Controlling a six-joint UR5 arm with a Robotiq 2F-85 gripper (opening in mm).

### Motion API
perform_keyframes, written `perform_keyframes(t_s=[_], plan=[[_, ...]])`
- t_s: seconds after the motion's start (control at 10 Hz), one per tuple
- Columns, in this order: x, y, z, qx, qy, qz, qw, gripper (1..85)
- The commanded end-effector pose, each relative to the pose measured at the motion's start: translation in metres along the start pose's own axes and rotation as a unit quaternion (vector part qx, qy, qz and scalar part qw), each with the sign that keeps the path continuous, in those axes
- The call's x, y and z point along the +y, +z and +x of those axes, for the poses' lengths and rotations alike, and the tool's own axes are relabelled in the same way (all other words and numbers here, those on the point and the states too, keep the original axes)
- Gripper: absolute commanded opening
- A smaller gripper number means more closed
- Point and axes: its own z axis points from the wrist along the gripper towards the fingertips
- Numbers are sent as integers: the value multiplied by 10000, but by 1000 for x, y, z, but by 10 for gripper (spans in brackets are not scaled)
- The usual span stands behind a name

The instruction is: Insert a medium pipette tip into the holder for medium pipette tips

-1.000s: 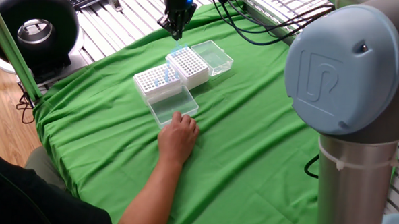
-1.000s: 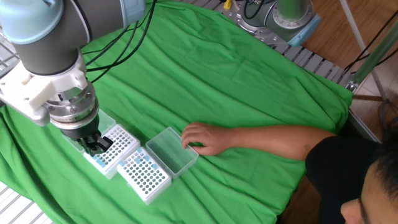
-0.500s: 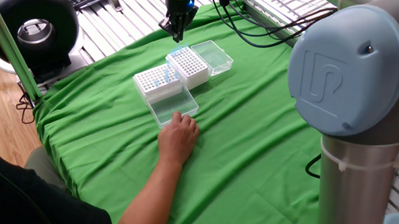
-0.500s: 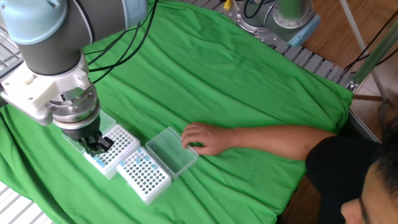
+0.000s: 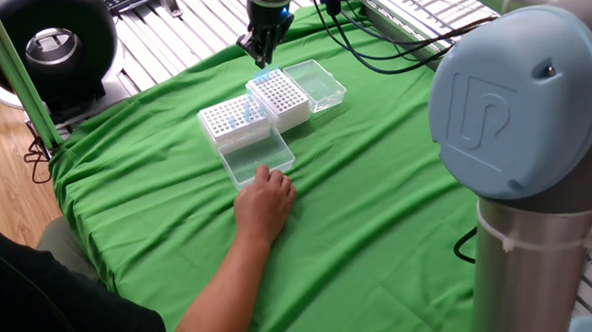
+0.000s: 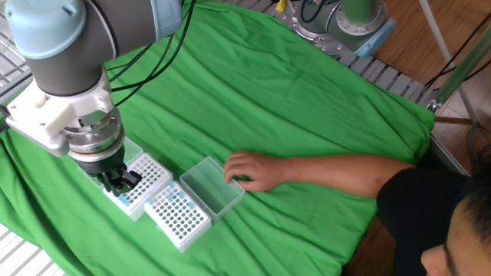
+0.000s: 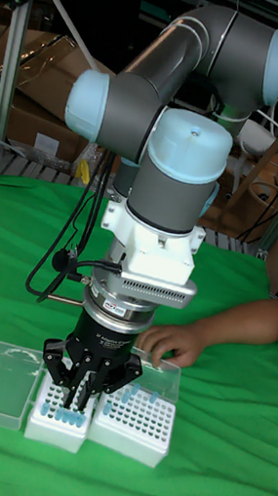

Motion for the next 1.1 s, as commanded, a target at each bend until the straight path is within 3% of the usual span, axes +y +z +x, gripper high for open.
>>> perform_keyframes(t_s=[0.0,0.4,0.7,1.0], plan=[[4,0,0,-9,67,-86,9999,227],[39,-12,-1,154,493,-138,9986,210],[63,0,-2,109,648,-261,9975,203],[67,5,5,114,627,-224,9977,203]])
